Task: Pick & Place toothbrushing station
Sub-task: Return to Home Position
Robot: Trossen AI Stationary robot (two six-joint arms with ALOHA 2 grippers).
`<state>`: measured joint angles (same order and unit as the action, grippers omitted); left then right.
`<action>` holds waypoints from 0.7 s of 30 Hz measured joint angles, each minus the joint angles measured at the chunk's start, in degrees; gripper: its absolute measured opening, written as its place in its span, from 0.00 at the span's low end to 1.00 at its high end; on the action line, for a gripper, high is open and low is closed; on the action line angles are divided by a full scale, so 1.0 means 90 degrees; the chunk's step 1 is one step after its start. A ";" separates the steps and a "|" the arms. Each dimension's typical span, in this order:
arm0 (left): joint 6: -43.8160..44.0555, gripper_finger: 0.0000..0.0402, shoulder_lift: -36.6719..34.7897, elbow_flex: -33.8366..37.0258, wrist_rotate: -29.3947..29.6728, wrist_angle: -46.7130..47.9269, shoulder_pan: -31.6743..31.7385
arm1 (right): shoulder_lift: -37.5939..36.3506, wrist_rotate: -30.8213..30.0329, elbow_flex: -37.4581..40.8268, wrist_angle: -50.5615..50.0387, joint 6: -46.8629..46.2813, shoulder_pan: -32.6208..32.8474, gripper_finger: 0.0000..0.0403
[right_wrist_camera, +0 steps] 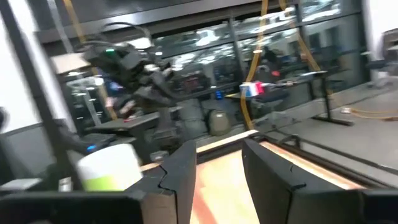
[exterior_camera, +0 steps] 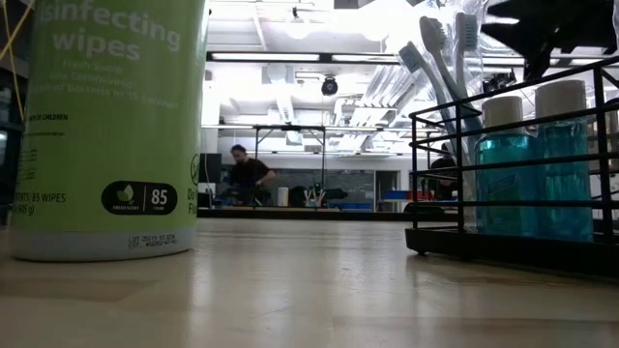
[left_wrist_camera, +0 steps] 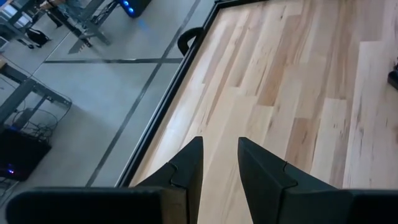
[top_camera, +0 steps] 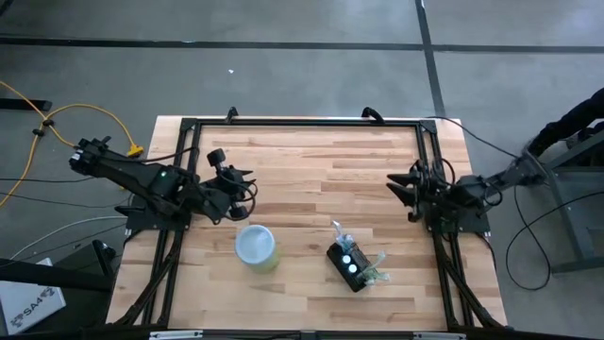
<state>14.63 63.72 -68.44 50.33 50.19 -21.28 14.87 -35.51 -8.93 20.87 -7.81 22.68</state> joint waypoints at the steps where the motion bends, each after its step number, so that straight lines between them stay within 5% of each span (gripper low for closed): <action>1: -0.0001 0.23 0.0000 0.0012 -0.0003 0.0002 0.0000 | 0.0001 0.0010 0.0000 -0.0043 -0.0038 -0.0162 0.30; 12: -0.0005 0.23 0.0002 0.0023 -0.0061 -0.0067 0.0000 | 0.0000 0.0942 0.0112 -0.0680 -0.0650 -0.1804 0.30; 21: 0.0083 0.23 0.0005 0.0279 -0.0115 -0.0056 0.0000 | 0.0002 0.1341 0.0710 -0.0534 -0.1151 -0.2039 0.30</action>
<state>15.38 63.77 -65.92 49.29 49.68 -21.28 14.90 -23.44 -2.54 16.06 -18.16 4.33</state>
